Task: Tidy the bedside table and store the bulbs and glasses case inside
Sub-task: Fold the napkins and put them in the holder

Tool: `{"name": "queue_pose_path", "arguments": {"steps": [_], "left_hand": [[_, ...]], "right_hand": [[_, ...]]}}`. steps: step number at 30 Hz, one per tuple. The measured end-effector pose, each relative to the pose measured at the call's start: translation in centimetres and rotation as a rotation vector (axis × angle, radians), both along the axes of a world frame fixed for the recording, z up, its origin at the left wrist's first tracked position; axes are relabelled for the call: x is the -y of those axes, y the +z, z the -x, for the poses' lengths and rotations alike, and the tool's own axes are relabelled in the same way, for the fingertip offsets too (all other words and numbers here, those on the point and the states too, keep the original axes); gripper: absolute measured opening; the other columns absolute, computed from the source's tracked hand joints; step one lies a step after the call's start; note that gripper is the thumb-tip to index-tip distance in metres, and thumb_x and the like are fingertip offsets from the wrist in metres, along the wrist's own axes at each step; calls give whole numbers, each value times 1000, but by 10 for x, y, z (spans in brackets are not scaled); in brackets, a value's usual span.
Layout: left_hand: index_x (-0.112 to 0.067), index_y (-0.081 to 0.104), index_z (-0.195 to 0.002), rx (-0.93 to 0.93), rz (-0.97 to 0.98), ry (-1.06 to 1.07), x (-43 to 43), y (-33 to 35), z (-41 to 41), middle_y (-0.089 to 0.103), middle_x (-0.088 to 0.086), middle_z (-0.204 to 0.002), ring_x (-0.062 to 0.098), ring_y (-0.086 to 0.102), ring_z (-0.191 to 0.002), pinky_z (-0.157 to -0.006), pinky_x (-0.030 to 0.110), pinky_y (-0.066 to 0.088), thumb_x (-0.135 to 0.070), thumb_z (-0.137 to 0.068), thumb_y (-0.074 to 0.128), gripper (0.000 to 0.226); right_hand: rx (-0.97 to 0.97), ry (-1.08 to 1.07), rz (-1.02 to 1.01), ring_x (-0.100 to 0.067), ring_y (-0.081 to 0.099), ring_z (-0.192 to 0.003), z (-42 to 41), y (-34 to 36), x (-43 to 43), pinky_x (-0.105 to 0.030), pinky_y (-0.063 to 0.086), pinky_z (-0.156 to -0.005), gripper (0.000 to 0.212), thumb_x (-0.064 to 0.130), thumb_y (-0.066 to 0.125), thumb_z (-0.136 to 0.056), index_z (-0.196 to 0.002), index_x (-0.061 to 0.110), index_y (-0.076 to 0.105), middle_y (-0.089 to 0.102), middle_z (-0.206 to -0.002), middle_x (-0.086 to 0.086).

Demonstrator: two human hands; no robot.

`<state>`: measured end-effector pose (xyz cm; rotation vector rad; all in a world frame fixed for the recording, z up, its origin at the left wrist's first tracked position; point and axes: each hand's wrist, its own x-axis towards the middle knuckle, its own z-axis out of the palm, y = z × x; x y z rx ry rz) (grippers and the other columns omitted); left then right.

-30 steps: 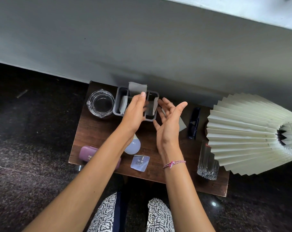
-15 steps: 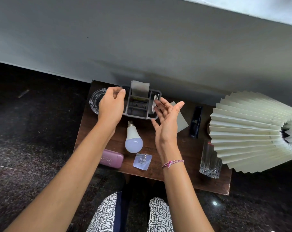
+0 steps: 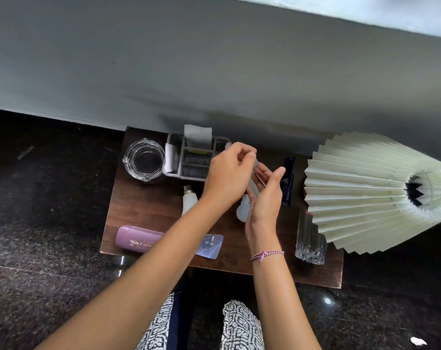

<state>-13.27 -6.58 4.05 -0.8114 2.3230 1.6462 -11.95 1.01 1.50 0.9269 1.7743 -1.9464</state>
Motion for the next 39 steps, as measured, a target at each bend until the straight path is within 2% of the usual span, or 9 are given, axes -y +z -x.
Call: {"name": "queue_pose_path", "arguments": {"steps": [2, 6, 12, 16, 22, 24, 26, 32, 39], "left_hand": [[-22, 62, -109, 14, 13, -98, -14, -3, 8, 64, -6, -106, 3, 55, -93, -72, 12, 42, -26, -94, 47, 21], [-16, 56, -125, 140, 45, -238, -35, -16, 26, 59, 3, -125, 15, 53, -114, -90, 28, 43, -25, -96, 44, 32], [-10, 39, -138, 293, 292, -422, -43, -49, 49, 45, 17, -137, 30, 44, -126, -95, 33, 41, -10, -94, 44, 45], [-10, 36, -140, 309, 359, -457, -47, -65, 54, 41, 16, -138, 30, 39, -129, -99, 36, 40, -14, -95, 46, 46], [-12, 40, -138, 525, 490, -551, -40, -77, 63, 38, 16, -139, 33, 37, -128, -98, 39, 43, -11, -90, 54, 50], [-12, 41, -136, 549, 527, -573, -40, -78, 64, 36, 16, -137, 33, 35, -127, -93, 38, 43, -8, -88, 55, 50], [-11, 41, -135, 549, 555, -589, -40, -79, 65, 35, 16, -137, 34, 35, -127, -92, 38, 44, -5, -85, 59, 54], [-8, 45, -131, 492, 494, -563, -35, -82, 69, 43, 19, -134, 32, 45, -122, -93, 38, 46, 4, -83, 59, 52], [-20, 53, -120, 297, 437, -421, -35, -72, 58, 61, 7, -115, 25, 59, -101, -67, 29, 38, -8, -86, 56, 36]], "right_hand": [[56, 33, -73, -15, 54, -119, -2, -7, -9, -42, 43, -105, 50, 48, 26, -99, -116, 16, 61, 61, -126, -4], [167, 72, -198, -19, 54, -119, -3, -22, -24, -42, 41, -106, 52, 48, 24, -99, -118, 17, 61, 61, -126, -8], [217, 178, -316, -25, 52, -121, 4, -41, -29, -40, 40, -104, 52, 41, 24, -101, -124, 10, 59, 59, -129, -13], [259, 191, -306, -30, 57, -109, 9, -48, -28, -44, 45, -97, 47, 35, 29, -101, -114, 3, 62, 63, -116, -19], [282, 210, -329, -26, 59, -89, 15, -56, -25, -31, 43, -76, 31, 21, 39, -98, -88, 6, 65, 63, -96, -18], [303, 208, -327, -30, 58, -101, 16, -60, -25, -34, 46, -87, 33, 18, 38, -98, -100, -1, 65, 60, -110, -19], [324, 212, -332, -32, 54, -114, 18, -61, -23, -41, 43, -101, 35, 19, 38, -98, -118, -1, 59, 55, -124, -20], [297, 235, -337, -28, 50, -122, 22, -67, -22, -43, 39, -106, 37, 16, 39, -97, -129, 4, 53, 52, -132, -16], [242, 241, -378, -26, 47, -126, 20, -63, -23, -41, 38, -107, 40, 12, 41, -97, -136, 5, 45, 46, -137, -14]]}}
